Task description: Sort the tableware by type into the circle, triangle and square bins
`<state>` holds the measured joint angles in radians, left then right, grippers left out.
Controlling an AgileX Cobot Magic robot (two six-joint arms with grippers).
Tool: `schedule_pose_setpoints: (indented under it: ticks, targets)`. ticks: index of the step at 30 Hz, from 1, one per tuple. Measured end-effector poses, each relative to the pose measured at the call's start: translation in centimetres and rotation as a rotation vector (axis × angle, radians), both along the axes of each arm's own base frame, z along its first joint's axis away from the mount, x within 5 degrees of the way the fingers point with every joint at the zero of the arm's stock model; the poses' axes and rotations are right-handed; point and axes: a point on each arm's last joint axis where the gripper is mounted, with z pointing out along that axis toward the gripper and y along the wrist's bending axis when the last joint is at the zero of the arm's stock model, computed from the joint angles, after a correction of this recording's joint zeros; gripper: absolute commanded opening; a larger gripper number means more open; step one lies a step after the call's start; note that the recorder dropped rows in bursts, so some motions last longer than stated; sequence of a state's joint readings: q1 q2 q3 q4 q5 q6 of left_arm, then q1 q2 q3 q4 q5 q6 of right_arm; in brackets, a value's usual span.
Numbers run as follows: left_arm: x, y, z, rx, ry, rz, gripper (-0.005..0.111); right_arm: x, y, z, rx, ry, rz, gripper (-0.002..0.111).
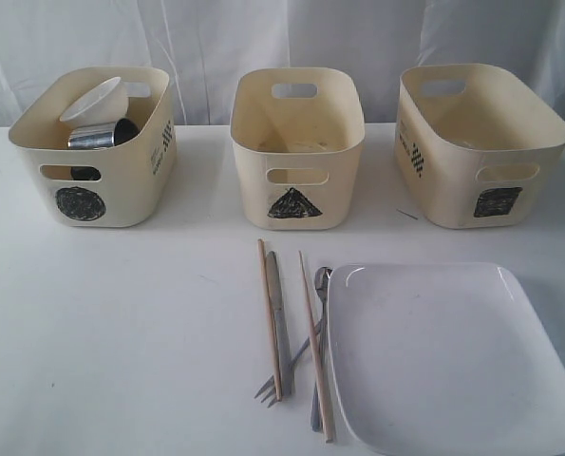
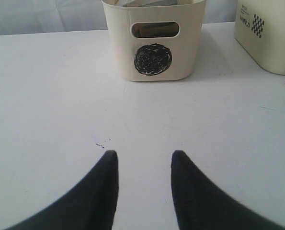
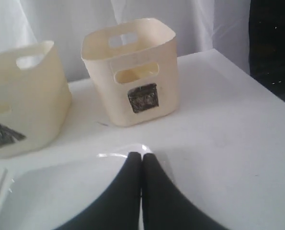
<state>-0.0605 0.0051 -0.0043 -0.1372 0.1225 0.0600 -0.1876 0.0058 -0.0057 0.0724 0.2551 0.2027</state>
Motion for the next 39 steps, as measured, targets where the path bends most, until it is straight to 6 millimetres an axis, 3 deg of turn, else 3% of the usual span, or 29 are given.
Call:
schedule_pose_setpoints:
  ticks: [3,7,11,21,34,39]
  targets:
    - [0.0,0.0,0.0,0.0,0.0,0.0,0.042,0.1,0.0,1.2,0.188,-0.142,-0.022,0.0]
    - [0.0,0.0,0.0,0.0,0.0,0.0,0.042,-0.4,-0.1,4.6,0.422,-0.418,-0.021,0.0]
    - [0.0,0.0,0.0,0.0,0.0,0.0,0.042,-1.1,-0.1,7.4,0.476,-0.568,0.005,0.0]
    - [0.0,0.0,0.0,0.0,0.0,0.0,0.042,-2.6,0.2,11.3,0.305,-0.672,0.027,0.0]
    - [0.0,0.0,0.0,0.0,0.0,0.0,0.042,-2.9,0.4,12.0,0.137,-0.715,0.028,0.0]
    - [0.0,0.0,0.0,0.0,0.0,0.0,0.042,-3.2,0.4,12.5,-0.01,-0.548,-0.016,0.0]
